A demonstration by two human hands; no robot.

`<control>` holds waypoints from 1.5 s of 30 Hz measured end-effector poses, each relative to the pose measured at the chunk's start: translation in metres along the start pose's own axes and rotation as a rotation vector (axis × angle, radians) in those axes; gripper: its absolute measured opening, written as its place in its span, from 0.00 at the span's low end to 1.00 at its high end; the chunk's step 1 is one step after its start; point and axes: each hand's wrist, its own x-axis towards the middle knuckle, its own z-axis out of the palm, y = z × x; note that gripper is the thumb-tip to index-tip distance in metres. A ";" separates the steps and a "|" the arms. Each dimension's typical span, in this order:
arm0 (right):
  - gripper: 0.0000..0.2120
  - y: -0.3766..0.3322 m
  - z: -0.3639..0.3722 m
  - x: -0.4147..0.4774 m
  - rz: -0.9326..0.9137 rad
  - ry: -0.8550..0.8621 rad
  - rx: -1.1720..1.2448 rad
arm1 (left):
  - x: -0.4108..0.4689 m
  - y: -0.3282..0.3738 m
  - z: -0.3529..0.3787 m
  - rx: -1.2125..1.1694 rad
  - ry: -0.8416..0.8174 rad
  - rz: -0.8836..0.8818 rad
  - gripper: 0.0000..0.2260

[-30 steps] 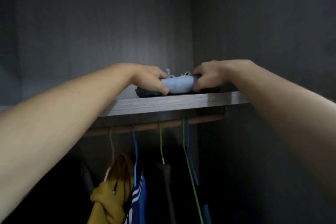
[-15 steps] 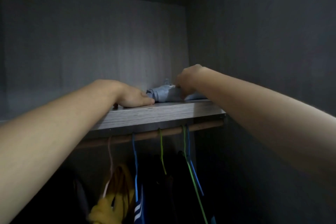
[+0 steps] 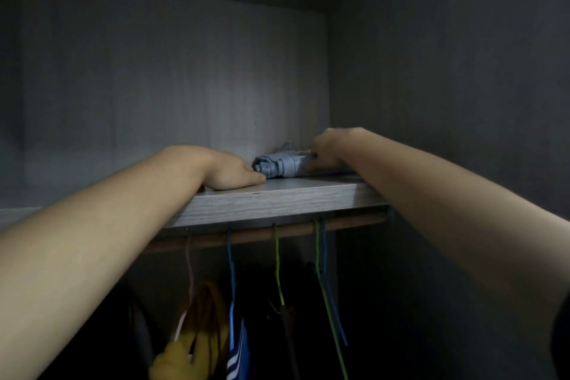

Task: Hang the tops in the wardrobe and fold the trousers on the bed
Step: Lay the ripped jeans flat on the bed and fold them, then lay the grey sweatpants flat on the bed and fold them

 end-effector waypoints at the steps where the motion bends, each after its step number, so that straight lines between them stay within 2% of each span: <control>1: 0.31 0.001 -0.002 -0.004 0.011 0.026 0.020 | -0.001 -0.001 0.000 0.023 0.039 -0.008 0.26; 3: 0.29 0.003 -0.008 -0.016 0.029 0.117 0.020 | -0.006 -0.007 -0.002 0.143 0.225 -0.044 0.27; 5: 0.27 0.005 -0.015 -0.035 0.038 0.264 -0.019 | -0.016 -0.013 -0.008 0.304 0.510 -0.096 0.28; 7: 0.25 0.005 -0.019 -0.061 0.049 0.435 -0.033 | -0.030 -0.015 -0.012 0.336 0.715 -0.109 0.27; 11: 0.21 0.006 -0.015 -0.115 0.063 0.778 -0.065 | -0.061 -0.018 -0.002 0.229 0.950 -0.073 0.27; 15: 0.21 -0.006 -0.002 -0.164 0.097 0.955 0.049 | -0.094 -0.016 0.024 0.142 1.090 0.033 0.28; 19: 0.22 -0.028 0.028 -0.201 0.089 0.900 0.039 | -0.116 -0.009 0.073 0.030 1.047 0.046 0.31; 23: 0.23 -0.049 0.066 -0.235 0.040 0.776 -0.064 | -0.119 -0.001 0.125 0.164 1.007 0.015 0.33; 26: 0.25 -0.054 0.083 -0.264 0.009 0.659 -0.117 | -0.129 0.005 0.134 0.136 1.007 -0.005 0.33; 32: 0.25 -0.006 0.075 -0.348 0.039 0.705 -0.187 | -0.165 0.062 0.128 0.142 1.017 0.122 0.33; 35: 0.25 0.036 0.074 -0.417 0.134 0.684 -0.210 | -0.185 0.129 0.123 -0.014 1.076 0.185 0.32; 39: 0.25 0.103 0.106 -0.555 0.320 0.604 -0.211 | -0.224 0.274 0.152 -0.331 1.123 0.317 0.31; 42: 0.28 0.142 0.142 -0.679 0.526 0.433 -0.174 | -0.276 0.400 0.201 -0.522 0.954 0.450 0.32; 45: 0.30 0.166 0.177 -0.803 0.700 0.264 -0.163 | -0.341 0.515 0.254 -0.590 0.768 0.594 0.33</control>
